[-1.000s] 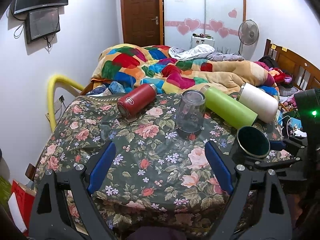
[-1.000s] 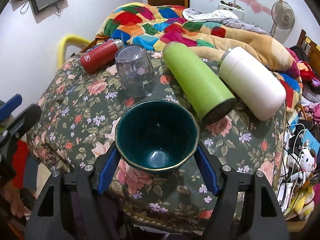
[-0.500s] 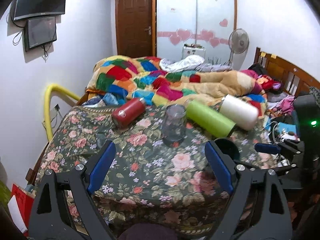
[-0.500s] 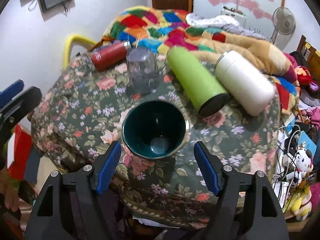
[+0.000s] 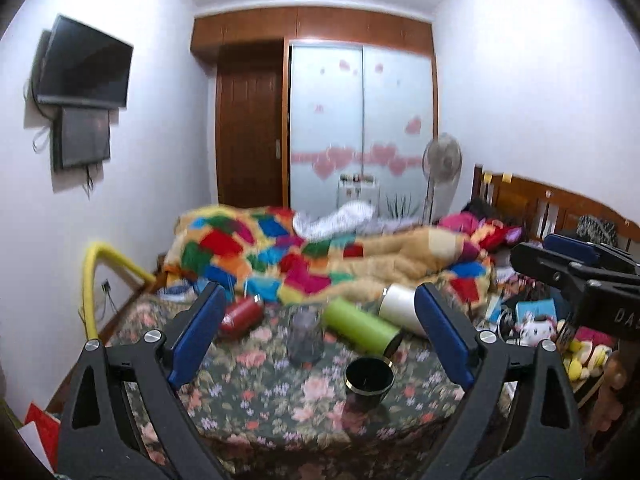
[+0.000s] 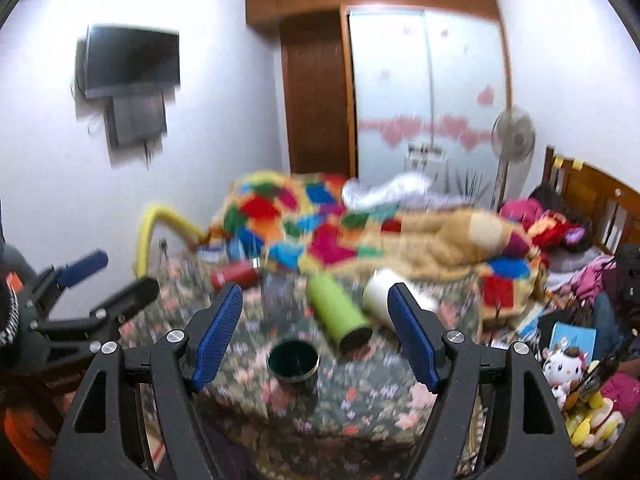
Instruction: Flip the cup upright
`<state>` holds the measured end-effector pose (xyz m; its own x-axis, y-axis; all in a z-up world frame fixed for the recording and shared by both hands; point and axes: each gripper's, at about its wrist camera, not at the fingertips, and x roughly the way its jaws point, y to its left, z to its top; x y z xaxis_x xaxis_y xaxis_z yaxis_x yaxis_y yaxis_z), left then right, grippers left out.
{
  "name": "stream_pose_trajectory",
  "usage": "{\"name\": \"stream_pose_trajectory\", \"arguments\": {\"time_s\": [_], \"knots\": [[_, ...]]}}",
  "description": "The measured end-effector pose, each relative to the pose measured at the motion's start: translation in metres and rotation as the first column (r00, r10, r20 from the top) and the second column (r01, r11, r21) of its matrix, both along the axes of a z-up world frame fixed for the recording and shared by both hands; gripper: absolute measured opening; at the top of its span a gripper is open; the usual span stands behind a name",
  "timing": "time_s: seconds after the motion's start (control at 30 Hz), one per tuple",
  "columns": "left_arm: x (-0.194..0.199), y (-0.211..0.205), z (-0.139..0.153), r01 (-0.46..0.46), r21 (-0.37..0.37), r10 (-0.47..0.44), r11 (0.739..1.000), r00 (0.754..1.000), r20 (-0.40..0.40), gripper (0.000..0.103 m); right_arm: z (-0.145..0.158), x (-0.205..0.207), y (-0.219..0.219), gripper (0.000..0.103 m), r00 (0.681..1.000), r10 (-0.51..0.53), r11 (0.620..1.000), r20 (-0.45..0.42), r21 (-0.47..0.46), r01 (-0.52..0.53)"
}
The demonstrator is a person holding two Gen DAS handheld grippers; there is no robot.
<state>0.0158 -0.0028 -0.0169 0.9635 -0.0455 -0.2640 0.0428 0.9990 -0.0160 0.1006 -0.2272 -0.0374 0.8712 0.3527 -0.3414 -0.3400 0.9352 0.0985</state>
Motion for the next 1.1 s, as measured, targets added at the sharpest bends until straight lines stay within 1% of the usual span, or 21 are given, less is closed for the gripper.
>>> {"name": "stream_pose_trajectory", "arguments": {"time_s": [0.13,0.17,0.23,0.33,0.4,0.5,0.6,1.1], "knots": [[-0.025,-0.003,0.019,-0.012,-0.013,0.013,1.0,0.997,0.077,0.101,0.017,-0.026,-0.006,0.074,0.995,-0.018,0.999,0.095,0.044,0.014],[-0.031,-0.004,0.022,-0.019,-0.014,0.02,1.0,0.996,0.092,0.103,0.018,-0.03,-0.007,0.076,0.994,-0.022,0.999,0.11,0.051,0.017],[-0.038,-0.004,0.025,-0.032,-0.019,0.034,0.999,0.993,0.113,0.103,0.02,-0.039,-0.008,0.079,0.99,-0.034,0.997,0.14,0.068,0.025],[-0.045,-0.002,0.026,-0.035,-0.037,0.039,0.999,0.992,0.117,0.103,0.018,-0.046,-0.006,0.085,0.985,-0.043,0.997,0.165,0.069,0.032],[-0.048,-0.002,0.024,-0.041,-0.046,0.046,0.998,0.992,0.116,0.103,0.016,-0.05,-0.004,0.094,0.983,-0.054,0.997,0.177,0.055,0.045],[-0.046,-0.001,0.021,-0.052,-0.047,0.056,0.998,0.993,0.105,0.103,0.014,-0.052,0.0,0.101,0.978,-0.068,0.997,0.197,0.037,0.062],[-0.047,-0.001,0.02,-0.054,-0.047,0.058,0.997,0.994,0.097,0.103,0.013,-0.054,-0.001,0.103,0.978,-0.065,0.998,0.197,0.035,0.06],[-0.048,-0.002,0.018,-0.046,-0.044,0.05,0.998,0.994,0.1,0.103,0.007,-0.062,-0.006,0.103,0.983,-0.06,0.998,0.173,0.023,0.057]]}}
